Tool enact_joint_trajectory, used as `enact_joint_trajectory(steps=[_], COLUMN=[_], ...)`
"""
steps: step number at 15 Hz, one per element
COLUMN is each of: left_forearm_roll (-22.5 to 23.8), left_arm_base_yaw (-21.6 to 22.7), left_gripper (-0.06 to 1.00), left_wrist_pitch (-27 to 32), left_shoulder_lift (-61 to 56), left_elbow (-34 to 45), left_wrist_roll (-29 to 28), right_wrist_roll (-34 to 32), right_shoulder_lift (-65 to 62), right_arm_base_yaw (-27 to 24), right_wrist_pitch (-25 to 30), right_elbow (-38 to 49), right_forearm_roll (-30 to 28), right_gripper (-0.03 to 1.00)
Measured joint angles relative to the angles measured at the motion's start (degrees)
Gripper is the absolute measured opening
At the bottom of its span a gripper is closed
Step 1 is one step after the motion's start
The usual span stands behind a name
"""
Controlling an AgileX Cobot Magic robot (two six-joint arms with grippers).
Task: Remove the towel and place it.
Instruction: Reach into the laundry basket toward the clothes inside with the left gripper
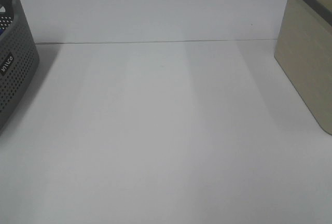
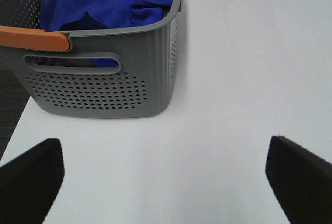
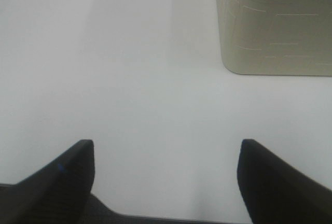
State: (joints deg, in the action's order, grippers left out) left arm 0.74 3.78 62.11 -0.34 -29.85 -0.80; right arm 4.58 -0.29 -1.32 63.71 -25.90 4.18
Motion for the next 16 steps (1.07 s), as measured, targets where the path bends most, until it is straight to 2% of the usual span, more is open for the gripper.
enact_joint_trajectory(steps=[16], left_forearm_roll=[0.0], left_arm_base_yaw=[0.0], left_gripper=[0.99], left_wrist_pitch=[0.0], left_shoulder_lift=[0.0], left_elbow=[0.0], left_wrist_roll=[0.0], right_wrist_roll=[0.0], right_shoulder_lift=[0.0], right_arm_base_yaw=[0.0], right_wrist_pitch=[0.0], right_elbow=[0.0], right_forearm_roll=[0.0], right_gripper=[0.75])
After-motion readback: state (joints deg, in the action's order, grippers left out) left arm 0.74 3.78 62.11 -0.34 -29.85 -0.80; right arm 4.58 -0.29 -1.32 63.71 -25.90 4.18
